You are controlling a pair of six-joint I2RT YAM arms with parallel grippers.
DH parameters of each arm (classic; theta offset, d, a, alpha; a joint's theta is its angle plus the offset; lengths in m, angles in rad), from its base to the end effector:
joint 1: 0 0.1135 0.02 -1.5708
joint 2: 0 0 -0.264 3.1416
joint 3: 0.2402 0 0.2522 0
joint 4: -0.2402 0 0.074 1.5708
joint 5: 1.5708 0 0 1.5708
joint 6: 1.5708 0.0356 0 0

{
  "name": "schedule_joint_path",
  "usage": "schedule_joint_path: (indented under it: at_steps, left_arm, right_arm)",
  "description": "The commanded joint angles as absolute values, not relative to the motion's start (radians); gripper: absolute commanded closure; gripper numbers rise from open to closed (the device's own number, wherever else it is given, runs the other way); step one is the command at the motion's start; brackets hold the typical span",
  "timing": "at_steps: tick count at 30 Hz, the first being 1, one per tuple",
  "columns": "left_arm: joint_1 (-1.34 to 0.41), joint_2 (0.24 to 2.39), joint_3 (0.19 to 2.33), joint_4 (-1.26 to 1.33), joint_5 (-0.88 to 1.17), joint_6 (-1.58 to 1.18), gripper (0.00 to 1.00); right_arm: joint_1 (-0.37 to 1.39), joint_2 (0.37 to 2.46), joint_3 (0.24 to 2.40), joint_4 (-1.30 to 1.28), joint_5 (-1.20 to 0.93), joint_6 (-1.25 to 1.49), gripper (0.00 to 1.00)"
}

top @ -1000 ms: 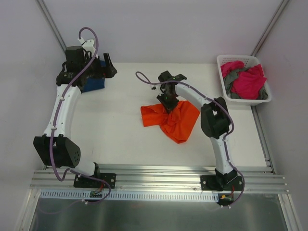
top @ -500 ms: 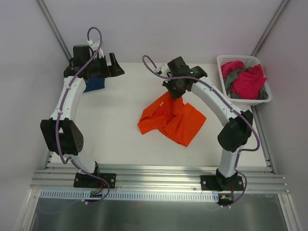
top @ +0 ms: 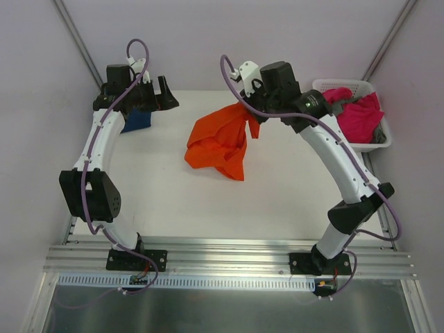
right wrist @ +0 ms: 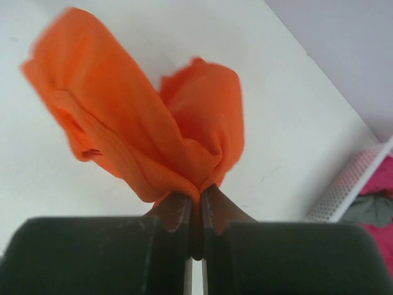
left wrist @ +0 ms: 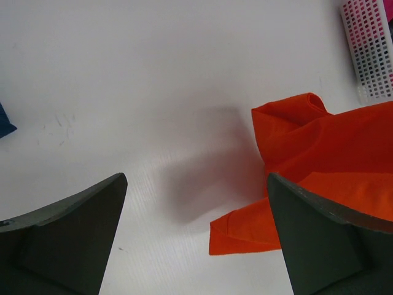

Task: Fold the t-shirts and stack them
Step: Flatten the tshirt out

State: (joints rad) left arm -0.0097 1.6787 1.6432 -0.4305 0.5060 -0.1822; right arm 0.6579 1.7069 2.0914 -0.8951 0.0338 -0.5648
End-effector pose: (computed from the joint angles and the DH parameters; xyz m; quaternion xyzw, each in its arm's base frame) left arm 0.3891 -0.0210 0.3800 0.0599 0.8324 -0.2608 0.4853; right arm 0.2824 0.2167 0.4690 -0.4881 0.7113 0.0090 0.5057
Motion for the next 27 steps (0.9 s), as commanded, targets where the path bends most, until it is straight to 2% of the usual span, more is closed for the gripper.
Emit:
schedule_joint_path:
  at_steps: [1,5,8,14,15,16,17,18,25,27]
  left_arm:
    - [-0.031,1.6,1.69,-0.405,0.47,-0.121,0.01]
    - [-0.049,1.566,1.684,-0.405,0.46,-0.103,0.01]
    - [-0.049,1.548,1.661,-0.405,0.456,-0.095,0.01]
    - [-0.048,1.529,1.634,-0.405,0.448,-0.078,0.01]
    - [-0.049,1.529,1.632,-0.406,0.449,-0.078,0.01]
    - [-0.048,1.531,1.632,-0.405,0.452,-0.081,0.01]
    - [-0.048,1.537,1.634,-0.406,0.456,-0.084,0.01]
    - [-0.048,1.54,1.637,-0.405,0.459,-0.086,0.01]
    - [-0.048,1.563,1.658,-0.405,0.476,-0.11,0.01]
    - [-0.048,1.565,1.661,-0.403,0.477,-0.118,0.01]
  right_arm:
    - [0.549,1.756,2.022,-0.896,0.117,-0.633,0.99]
    - [0.367,1.854,1.942,-0.917,0.118,-0.577,0.99]
    - [0.315,1.887,1.868,-0.916,0.175,-0.568,0.99]
    - [0.265,1.902,1.79,-0.934,0.14,-0.525,0.98]
    - [0.265,1.901,1.786,-0.939,0.124,-0.514,0.87]
    - [0.267,1.898,1.784,-0.94,0.115,-0.505,0.68]
    - [0.271,1.894,1.787,-0.937,0.112,-0.491,0.25]
    - [0.278,1.888,1.798,-0.934,0.113,-0.48,0.01]
    - [0.412,1.891,1.911,-0.917,0.035,-0.502,0.04]
    - [0.44,1.916,1.92,-0.923,0.011,-0.505,0.13]
